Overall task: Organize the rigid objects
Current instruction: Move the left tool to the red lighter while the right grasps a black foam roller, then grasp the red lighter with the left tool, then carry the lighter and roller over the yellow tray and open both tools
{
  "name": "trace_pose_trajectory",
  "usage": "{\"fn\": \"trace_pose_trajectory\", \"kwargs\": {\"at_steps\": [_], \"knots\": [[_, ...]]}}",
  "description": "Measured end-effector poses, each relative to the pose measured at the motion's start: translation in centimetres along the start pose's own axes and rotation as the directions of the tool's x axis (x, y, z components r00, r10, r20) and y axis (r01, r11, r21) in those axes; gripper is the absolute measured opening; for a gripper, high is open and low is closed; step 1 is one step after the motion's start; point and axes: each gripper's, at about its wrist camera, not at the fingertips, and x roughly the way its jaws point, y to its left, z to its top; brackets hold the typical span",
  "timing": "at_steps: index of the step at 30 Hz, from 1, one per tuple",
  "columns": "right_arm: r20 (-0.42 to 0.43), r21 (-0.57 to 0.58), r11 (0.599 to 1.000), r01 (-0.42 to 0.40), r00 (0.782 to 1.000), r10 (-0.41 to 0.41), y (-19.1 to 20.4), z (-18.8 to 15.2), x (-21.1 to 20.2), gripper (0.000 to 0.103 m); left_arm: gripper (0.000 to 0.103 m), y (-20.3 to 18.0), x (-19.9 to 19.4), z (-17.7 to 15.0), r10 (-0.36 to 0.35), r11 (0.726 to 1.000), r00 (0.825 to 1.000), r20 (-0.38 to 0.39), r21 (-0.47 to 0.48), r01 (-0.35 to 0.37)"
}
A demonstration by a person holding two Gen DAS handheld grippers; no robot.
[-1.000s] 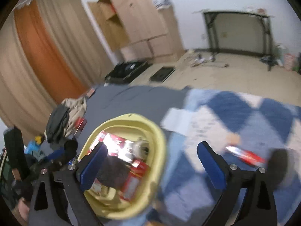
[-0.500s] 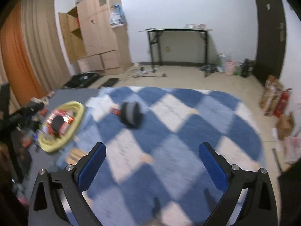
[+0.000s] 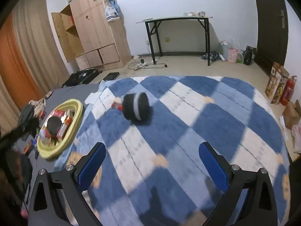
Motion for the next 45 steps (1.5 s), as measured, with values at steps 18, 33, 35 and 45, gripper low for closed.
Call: {"fn": "trace_pose_trajectory", "kwargs": {"at_steps": [18,33,35,45], "knots": [[-0.108,-0.054,0.998,0.038,0.993,-0.044,2.7,6.4,20.4,0.083,0.103,-1.9,17.9,3.8,-0.145,0.954,0.960,-0.240,0.222,0.200],[0.042,-0.018,1.000,-0.002,0.999,0.003,-3.8,5.2,16.6,0.053,0.093,-6.7,24.9,2.9,-0.182,0.943,0.953,-0.243,0.231,0.239],[0.045,-0.004,1.000,-0.002,0.999,0.003,-4.5,5.0,16.4,0.053,0.083,-6.5,24.6,3.0,-0.172,0.956,0.960,-0.220,0.200,0.217],[0.055,-0.026,0.998,-0.061,0.996,0.063,-3.0,5.2,13.5,0.052,0.083,-1.7,14.2,5.4,-0.130,0.979,0.986,-0.102,0.144,0.144]]}}
